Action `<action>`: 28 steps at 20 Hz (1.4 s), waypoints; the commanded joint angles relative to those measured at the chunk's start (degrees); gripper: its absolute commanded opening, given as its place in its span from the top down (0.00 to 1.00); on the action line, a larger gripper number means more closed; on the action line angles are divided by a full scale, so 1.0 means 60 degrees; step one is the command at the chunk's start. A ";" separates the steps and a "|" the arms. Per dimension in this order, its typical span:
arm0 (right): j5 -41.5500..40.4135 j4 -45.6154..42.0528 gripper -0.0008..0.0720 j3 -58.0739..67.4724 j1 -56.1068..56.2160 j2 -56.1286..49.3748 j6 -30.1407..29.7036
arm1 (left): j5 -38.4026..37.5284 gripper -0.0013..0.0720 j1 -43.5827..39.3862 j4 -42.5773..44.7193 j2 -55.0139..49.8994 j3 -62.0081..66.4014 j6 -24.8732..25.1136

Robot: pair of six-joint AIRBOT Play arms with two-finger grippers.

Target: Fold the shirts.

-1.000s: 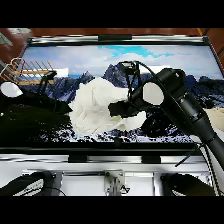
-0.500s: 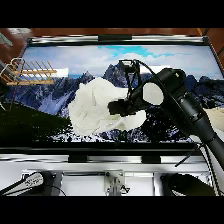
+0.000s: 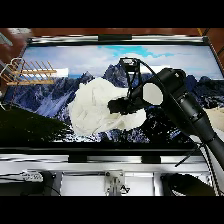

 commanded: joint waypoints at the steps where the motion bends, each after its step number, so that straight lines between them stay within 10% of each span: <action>1: -0.0069 -0.0073 0.89 0.0007 -0.0004 -0.0004 0.0124 | -0.0426 0.12 0.0120 0.0437 -0.1632 0.2058 0.0863; 10: -0.0193 -0.0171 0.88 0.0007 -0.0004 -0.0546 0.0506 | -0.1730 0.04 0.0124 0.0732 -0.4386 0.3752 0.3249; 20: -0.0127 -0.0208 0.89 0.0011 -0.0004 -0.1005 0.0481 | -0.1501 0.07 -0.0127 0.0036 -0.5195 0.3752 0.3388; 25: -0.0120 -0.0204 0.88 0.0011 -0.0004 -0.1005 0.0481 | -0.1581 0.17 -0.0135 0.0164 -0.5253 0.3752 0.3268; 28: -0.0120 -0.0204 0.88 0.0011 -0.0004 -0.1005 0.0481 | -0.1574 0.47 -0.0131 0.0295 -0.5253 0.3752 0.3173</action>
